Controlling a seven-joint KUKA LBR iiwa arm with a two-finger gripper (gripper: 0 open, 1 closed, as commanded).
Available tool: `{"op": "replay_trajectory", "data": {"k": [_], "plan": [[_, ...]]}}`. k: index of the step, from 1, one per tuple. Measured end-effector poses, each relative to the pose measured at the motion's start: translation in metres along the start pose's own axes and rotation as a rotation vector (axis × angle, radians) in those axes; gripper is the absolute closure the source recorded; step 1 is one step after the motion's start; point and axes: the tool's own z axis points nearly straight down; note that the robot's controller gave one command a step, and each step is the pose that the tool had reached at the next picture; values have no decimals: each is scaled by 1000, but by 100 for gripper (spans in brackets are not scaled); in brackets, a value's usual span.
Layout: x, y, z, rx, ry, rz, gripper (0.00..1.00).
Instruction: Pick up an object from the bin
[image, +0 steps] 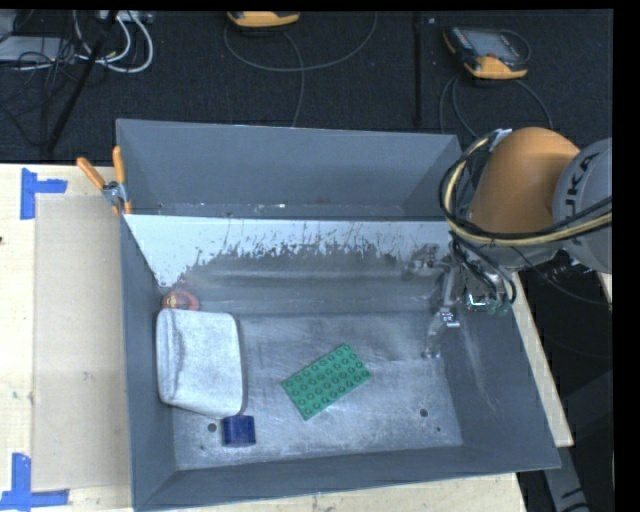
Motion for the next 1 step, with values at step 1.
{"op": "replay_trajectory", "data": {"k": [1], "plan": [[56,59,68,0,-12,35,0]]}}
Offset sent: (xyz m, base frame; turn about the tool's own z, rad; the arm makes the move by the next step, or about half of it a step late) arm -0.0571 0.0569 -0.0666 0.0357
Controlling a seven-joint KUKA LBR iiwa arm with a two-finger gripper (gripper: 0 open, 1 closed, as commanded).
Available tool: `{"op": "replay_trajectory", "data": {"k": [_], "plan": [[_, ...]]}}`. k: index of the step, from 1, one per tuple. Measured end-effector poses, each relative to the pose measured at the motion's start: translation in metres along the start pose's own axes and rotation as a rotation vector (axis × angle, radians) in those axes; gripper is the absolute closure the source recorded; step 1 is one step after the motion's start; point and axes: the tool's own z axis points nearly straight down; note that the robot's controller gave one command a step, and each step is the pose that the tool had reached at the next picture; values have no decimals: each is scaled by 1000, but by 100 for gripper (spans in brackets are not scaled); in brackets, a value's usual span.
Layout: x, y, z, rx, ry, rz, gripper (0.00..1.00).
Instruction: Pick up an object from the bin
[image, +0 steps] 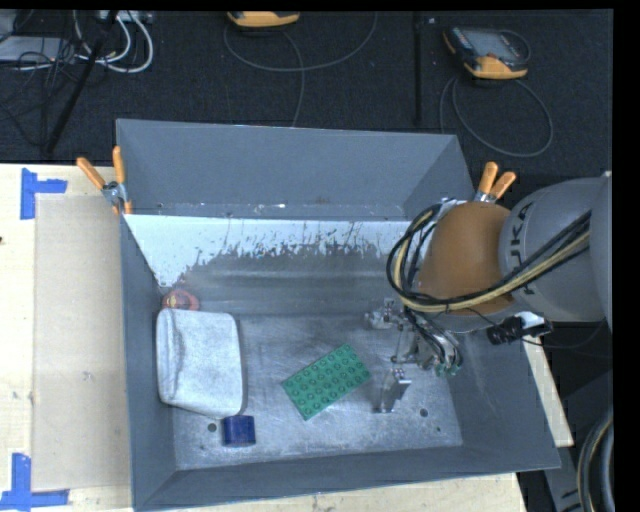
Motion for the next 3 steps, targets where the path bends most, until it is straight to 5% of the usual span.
{"op": "replay_trajectory", "data": {"k": [1,2,3], "plan": [[2,93,-2,-2,-2,-114,0],[-1,91,-6,-1,-7,-111,100],[-16,80,-138,1,-5,-111,100]]}}
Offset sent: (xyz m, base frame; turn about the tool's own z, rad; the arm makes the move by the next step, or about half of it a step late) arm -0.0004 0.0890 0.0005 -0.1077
